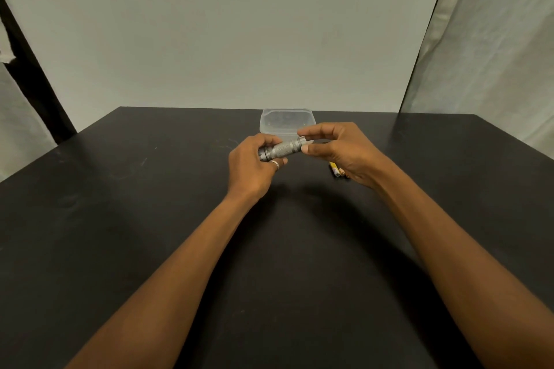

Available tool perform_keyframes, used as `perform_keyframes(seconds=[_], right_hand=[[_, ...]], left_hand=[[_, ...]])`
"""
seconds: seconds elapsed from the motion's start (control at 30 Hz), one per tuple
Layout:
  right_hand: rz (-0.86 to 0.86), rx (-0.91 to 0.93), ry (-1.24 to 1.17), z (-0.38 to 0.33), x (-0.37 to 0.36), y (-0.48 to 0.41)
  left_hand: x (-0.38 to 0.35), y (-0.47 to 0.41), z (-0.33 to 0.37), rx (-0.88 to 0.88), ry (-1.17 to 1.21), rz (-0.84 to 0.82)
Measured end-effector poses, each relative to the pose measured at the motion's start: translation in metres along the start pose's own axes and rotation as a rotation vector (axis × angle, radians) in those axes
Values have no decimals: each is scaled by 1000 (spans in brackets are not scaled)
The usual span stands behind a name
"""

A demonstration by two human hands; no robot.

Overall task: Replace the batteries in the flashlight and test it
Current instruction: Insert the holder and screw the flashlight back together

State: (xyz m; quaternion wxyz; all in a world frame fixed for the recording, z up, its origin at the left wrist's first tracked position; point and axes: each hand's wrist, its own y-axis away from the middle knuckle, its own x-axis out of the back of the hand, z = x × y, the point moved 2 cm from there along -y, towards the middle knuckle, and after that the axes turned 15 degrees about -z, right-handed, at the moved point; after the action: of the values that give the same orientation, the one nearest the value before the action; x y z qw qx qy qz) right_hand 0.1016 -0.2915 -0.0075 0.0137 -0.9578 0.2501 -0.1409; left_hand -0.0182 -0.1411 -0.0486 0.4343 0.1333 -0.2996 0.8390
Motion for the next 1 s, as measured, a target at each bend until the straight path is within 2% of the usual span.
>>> perform_keyframes(seconds=[0.4, 0.7, 1.0], right_hand=[[-28, -9, -80, 3, 2, -1], [-25, 4, 90, 3, 6, 0], [-58, -2, -23, 3, 6, 2]], left_hand=[[1, 0, 0, -13, -9, -1], [1, 1, 1, -18, -2, -2], [1, 1, 2, -35, -17, 0]])
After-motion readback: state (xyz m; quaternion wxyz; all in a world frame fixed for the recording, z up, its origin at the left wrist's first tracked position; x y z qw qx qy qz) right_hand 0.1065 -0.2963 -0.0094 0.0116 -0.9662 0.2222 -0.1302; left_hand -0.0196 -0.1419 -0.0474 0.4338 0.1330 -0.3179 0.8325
